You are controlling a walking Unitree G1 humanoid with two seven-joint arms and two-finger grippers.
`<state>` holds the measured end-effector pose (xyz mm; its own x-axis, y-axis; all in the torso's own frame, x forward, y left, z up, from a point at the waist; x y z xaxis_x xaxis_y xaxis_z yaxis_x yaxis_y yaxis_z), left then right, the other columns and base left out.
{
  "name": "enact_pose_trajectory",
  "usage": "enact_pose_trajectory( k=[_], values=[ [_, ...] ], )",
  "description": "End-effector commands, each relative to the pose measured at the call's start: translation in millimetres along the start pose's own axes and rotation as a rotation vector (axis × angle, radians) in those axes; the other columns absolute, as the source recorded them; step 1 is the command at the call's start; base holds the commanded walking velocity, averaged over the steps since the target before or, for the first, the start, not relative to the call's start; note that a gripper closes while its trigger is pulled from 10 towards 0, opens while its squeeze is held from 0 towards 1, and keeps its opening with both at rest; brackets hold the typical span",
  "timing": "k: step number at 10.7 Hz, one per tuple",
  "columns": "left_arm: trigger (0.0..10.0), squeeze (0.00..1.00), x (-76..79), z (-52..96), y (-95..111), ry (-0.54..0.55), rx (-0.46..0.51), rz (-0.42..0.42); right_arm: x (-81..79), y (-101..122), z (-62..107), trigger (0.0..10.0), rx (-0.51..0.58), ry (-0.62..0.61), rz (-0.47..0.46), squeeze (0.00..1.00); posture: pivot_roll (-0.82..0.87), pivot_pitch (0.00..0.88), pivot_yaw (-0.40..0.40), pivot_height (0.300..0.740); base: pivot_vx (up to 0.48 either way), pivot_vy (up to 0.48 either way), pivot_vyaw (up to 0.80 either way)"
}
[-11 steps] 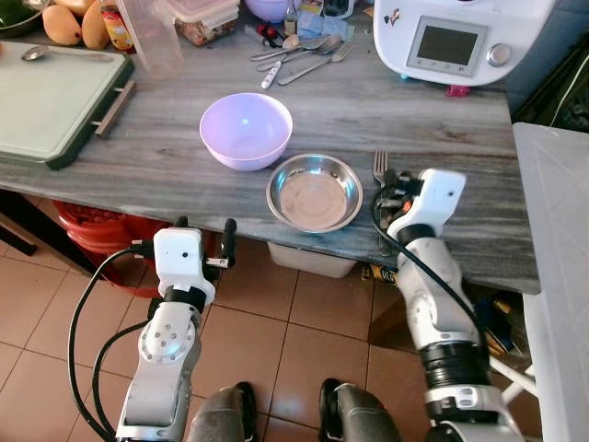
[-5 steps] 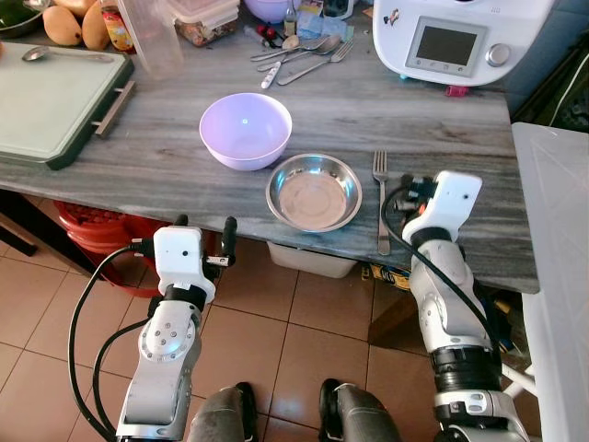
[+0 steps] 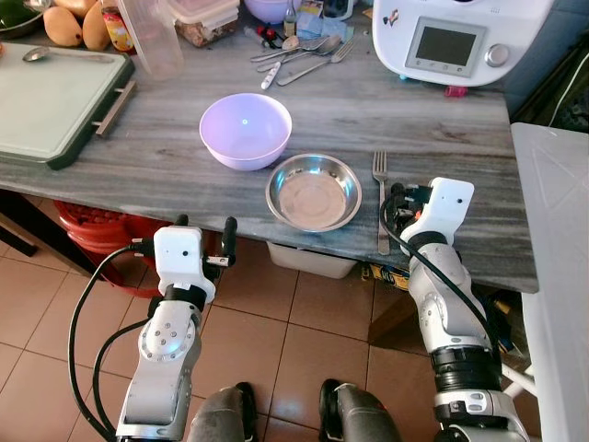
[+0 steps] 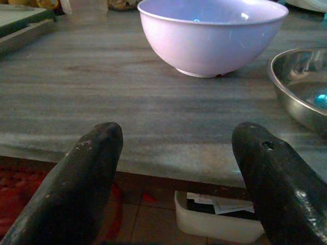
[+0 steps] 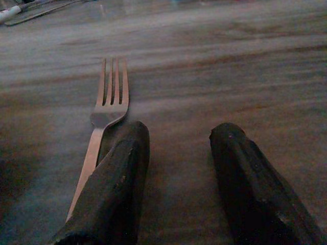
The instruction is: Setting the table
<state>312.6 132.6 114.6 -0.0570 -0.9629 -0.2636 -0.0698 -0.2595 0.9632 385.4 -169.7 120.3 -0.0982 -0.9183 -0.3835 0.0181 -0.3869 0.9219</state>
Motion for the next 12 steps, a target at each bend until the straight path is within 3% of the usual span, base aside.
enact_pose_trajectory(
  k=[1, 6, 8, 9, 10, 11, 12],
  values=[
    [10.0, 0.00, 2.1, 2.4, -1.7, -0.017, -0.007, -0.006, 3.5, -10.3, 0.2, 10.0, -0.048, -0.011, -0.014, 0.11, 0.00, 0.201, 0.015, 0.740, 0.000, 0.000, 0.00],
    [10.0, 0.00, 3.4, 2.2, -1.8, -0.018, -0.008, -0.003, -0.3, -9.6, 1.1, 10.0, -0.051, 0.012, -0.002, 0.07, 0.00, 0.201, 0.012, 0.740, 0.000, 0.000, 0.00],
    [10.0, 0.00, 3.1, 2.2, -1.1, -0.014, -0.005, -0.001, 4.1, 7.3, 4.5, 10.0, 0.019, 0.002, 0.044, 0.08, 0.00, 0.199, 0.007, 0.740, 0.000, 0.000, 0.00],
    [10.0, 0.00, -0.9, 3.8, -0.8, 0.006, -0.005, 0.004, 4.5, 30.7, 12.4, 10.0, 0.124, 0.001, 0.072, 0.08, -0.01, 0.190, 0.008, 0.740, 0.000, 0.000, 0.00],
    [10.0, 0.00, -4.8, 3.8, -1.6, 0.026, -0.014, 0.004, -0.3, 44.6, 18.9, 10.0, 0.185, 0.023, 0.111, 0.64, -0.01, 0.172, 0.006, 0.740, 0.000, 0.000, 0.00],
    [10.0, 0.00, -9.9, 2.3, -1.3, 0.049, -0.022, -0.005, -3.5, 52.3, 24.6, 10.0, 0.220, 0.043, 0.134, 1.00, -0.01, 0.162, 0.005, 0.740, 0.000, 0.000, 0.00],
    [10.0, 0.00, -14.1, 1.0, -0.8, 0.069, -0.027, -0.011, -4.7, 55.5, 29.5, 10.0, 0.241, 0.058, 0.152, 1.00, -0.01, 0.149, 0.006, 0.740, 0.000, 0.000, 0.00]
  ],
)
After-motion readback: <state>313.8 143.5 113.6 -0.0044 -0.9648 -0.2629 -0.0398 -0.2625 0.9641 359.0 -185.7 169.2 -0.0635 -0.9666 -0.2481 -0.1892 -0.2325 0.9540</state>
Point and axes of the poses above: a point about 5 cm out from each wrist's last joint towards the gripper, its own z axis pointing back from the gripper into the wrist, its own y axis along the axis of the wrist's last joint, x = y × z, the point moved 6 cm from there along -z, pointing out of the wrist towards the gripper, and after that the axes turned 15 degrees about -z, right-handed, at the moved point
